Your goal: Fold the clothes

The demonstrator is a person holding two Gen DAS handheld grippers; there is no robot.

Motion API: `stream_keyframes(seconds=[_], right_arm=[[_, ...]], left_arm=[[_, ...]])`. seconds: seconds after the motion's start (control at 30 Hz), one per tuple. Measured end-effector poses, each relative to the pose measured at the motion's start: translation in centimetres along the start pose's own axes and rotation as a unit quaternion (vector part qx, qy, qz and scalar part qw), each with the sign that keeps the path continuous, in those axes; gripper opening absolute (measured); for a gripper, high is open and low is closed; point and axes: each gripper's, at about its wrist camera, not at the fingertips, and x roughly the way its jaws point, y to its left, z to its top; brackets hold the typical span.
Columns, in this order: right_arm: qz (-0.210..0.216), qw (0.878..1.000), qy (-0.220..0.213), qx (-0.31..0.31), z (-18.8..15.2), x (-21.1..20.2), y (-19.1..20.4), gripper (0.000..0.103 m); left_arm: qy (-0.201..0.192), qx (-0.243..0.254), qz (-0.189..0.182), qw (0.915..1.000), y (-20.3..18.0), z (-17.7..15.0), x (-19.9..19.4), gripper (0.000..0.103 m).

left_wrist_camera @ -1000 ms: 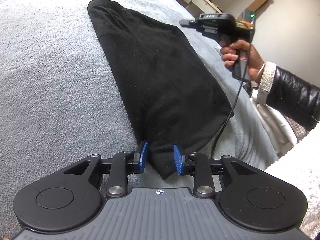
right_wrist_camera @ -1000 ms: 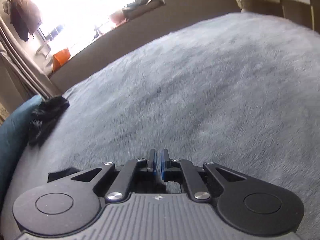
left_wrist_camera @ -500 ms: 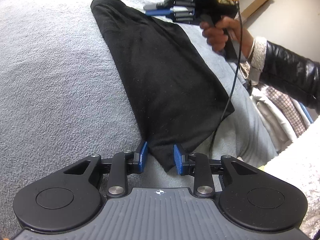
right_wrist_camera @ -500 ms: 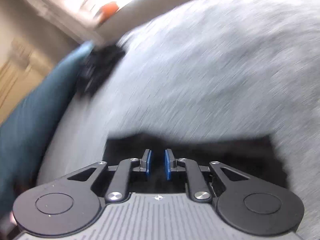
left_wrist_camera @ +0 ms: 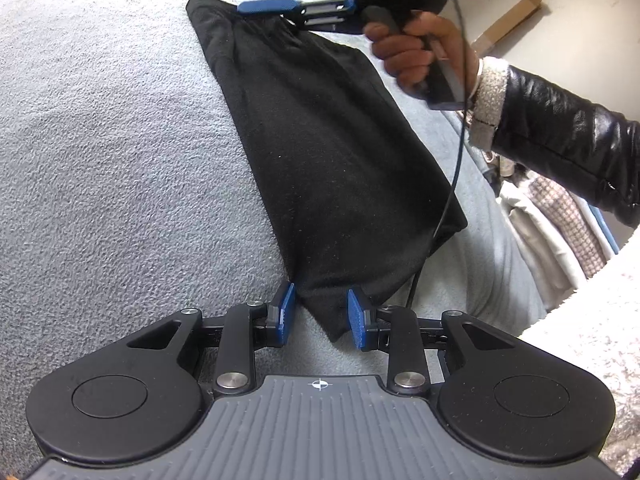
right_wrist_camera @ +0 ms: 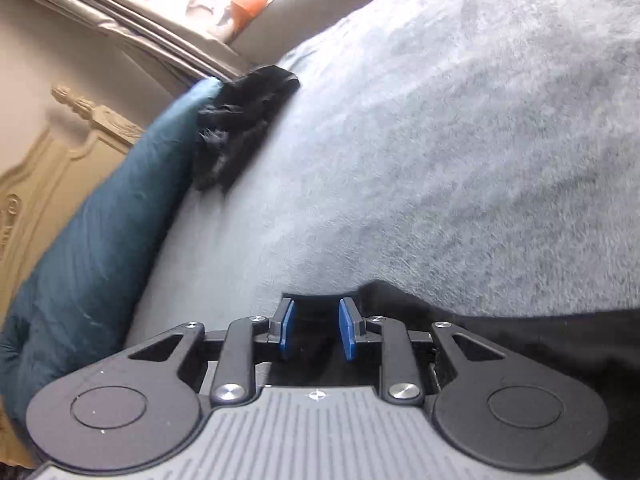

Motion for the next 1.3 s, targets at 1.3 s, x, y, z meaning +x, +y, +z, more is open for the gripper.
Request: stream_keyframes(seconds=[1.3], right_arm=[[0.014,0.991,0.042,0.129,-2.2,-2.2,-4.1,0.030]], left_arm=[[0.008,-0.006,0.002,0.9999,-2.4,1.2,3.8,0.030]])
